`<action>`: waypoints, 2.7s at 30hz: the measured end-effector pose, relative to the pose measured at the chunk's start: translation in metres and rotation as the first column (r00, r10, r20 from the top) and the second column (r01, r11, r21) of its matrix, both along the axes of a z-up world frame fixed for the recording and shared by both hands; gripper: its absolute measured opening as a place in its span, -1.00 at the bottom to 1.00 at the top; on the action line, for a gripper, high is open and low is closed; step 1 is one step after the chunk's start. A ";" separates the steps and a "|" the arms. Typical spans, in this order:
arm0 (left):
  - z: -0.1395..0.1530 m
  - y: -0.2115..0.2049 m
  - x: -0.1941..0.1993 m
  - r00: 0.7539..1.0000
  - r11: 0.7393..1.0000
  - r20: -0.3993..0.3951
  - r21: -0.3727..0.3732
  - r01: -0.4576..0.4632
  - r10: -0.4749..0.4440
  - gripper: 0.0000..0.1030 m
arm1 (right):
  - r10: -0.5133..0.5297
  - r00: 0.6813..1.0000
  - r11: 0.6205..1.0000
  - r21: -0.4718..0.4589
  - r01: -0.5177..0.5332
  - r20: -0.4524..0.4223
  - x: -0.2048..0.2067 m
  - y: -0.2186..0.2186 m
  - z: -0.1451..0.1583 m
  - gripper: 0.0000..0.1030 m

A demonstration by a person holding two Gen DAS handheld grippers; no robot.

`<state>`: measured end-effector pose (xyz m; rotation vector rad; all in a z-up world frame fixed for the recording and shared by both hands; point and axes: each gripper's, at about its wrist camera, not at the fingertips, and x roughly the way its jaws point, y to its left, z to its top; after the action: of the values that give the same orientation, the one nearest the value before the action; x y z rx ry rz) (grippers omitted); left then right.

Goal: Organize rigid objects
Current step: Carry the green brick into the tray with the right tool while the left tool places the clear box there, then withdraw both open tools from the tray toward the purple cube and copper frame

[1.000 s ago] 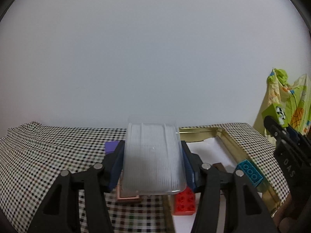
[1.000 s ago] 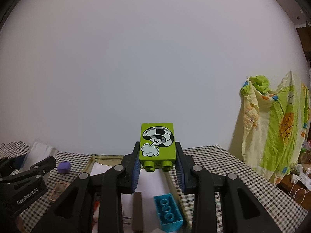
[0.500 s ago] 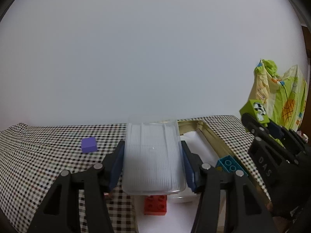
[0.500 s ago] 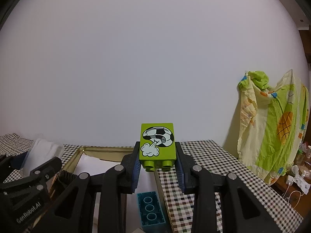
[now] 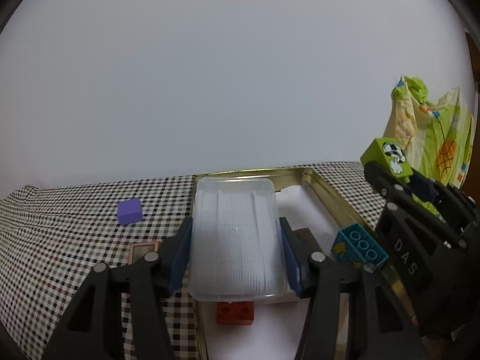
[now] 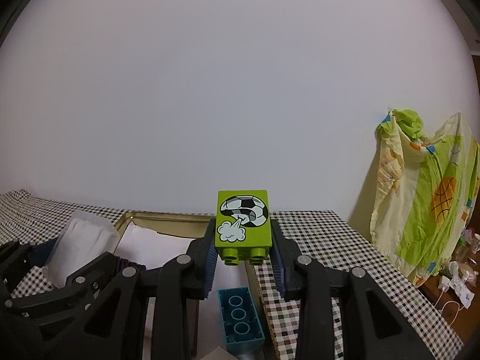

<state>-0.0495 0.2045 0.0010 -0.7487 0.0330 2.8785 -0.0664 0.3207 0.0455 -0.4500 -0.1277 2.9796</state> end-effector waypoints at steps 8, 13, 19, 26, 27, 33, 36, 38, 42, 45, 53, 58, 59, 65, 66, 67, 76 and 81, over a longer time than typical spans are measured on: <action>-0.006 0.003 -0.007 0.997 0.998 0.070 -0.067 -0.016 0.020 0.05 | 0.023 0.999 0.999 0.021 -0.024 0.033 -0.003 -0.008 -0.005 -0.34; -0.013 0.004 -0.012 0.993 0.996 0.117 -0.087 -0.024 0.034 0.05 | 0.037 0.998 0.998 0.040 -0.039 0.058 -0.006 -0.015 -0.009 -0.34; -0.013 0.009 -0.010 0.993 0.995 0.111 -0.101 -0.024 0.035 0.05 | 0.043 0.997 0.997 0.054 -0.047 0.071 -0.007 -0.022 -0.014 -0.34; -0.012 0.011 -0.010 0.993 0.994 0.109 -0.108 -0.023 0.035 0.05 | 0.055 0.995 0.997 0.049 -0.059 0.079 -0.008 -0.021 -0.015 -0.33; -0.012 0.011 -0.010 0.993 0.994 0.110 -0.110 -0.025 0.037 0.06 | 0.056 0.995 0.997 0.051 -0.060 0.080 -0.008 -0.021 -0.015 -0.33; -0.007 0.008 -0.003 0.994 0.997 0.107 -0.078 -0.018 0.026 0.74 | 0.062 0.995 0.998 0.018 -0.064 0.083 -0.008 -0.018 -0.015 0.05; 0.000 0.005 0.005 0.998 0.999 0.058 -0.041 -0.013 0.015 0.99 | 0.055 0.998 0.998 -0.027 -0.054 0.022 0.000 -0.011 -0.010 0.55; 0.003 0.003 0.008 0.999 0.999 0.036 -0.033 -0.004 0.005 0.99 | 0.052 0.999 0.998 -0.046 -0.053 -0.012 0.004 -0.007 -0.007 0.62; 0.007 -0.001 0.012 1.000 0.999 -0.009 -0.038 -0.019 0.019 0.99 | 0.045 0.998 0.995 -0.093 -0.048 -0.041 0.006 -0.001 -0.007 0.70; 0.010 -0.006 0.016 0.999 0.999 -0.042 -0.042 -0.032 0.030 0.99 | 0.034 0.999 0.993 -0.114 -0.038 -0.040 0.003 0.002 -0.008 0.70; 0.010 -0.030 0.012 0.995 0.996 -0.042 -0.022 -0.090 0.089 0.99 | -0.073 0.983 0.984 -0.171 0.044 -0.168 0.021 0.016 -0.001 0.70; 0.009 -0.057 0.013 0.982 0.984 -0.080 -0.028 -0.174 0.171 0.99 | -0.266 0.925 0.946 -0.255 0.197 -0.271 0.043 0.041 0.004 0.70; 0.008 -0.060 0.011 0.979 0.981 -0.081 -0.032 -0.190 0.187 0.99 | -0.289 0.917 0.938 -0.273 0.213 -0.276 0.045 0.045 0.004 0.70; 0.004 -0.087 0.007 0.966 0.969 -0.076 0.001 -0.246 0.245 0.99 | -0.297 0.926 0.931 -0.288 0.225 -0.234 0.038 0.044 -0.002 0.70; 0.003 -0.090 0.006 0.962 0.966 -0.081 0.003 -0.260 0.260 0.99 | -0.295 0.925 0.934 -0.277 0.226 -0.239 0.037 0.041 -0.003 0.70; 0.002 -0.093 0.006 0.959 0.962 -0.085 0.003 -0.272 0.272 0.99 | -0.291 0.925 0.937 -0.271 0.223 -0.246 0.038 0.038 -0.003 0.70; -0.007 -0.096 0.006 0.936 0.941 -0.163 -0.078 -0.329 0.313 0.99 | -0.322 0.898 0.940 -0.216 0.264 -0.302 0.051 0.013 -0.009 0.70; -0.007 -0.102 0.008 0.943 0.950 -0.156 -0.057 -0.305 0.294 0.99 | -0.324 0.898 0.939 -0.214 0.268 -0.297 0.054 0.006 -0.009 0.70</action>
<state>-0.0417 0.1030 -0.0058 -0.6004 0.0588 3.2368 -0.0123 0.3264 0.0363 0.0218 0.2093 2.7195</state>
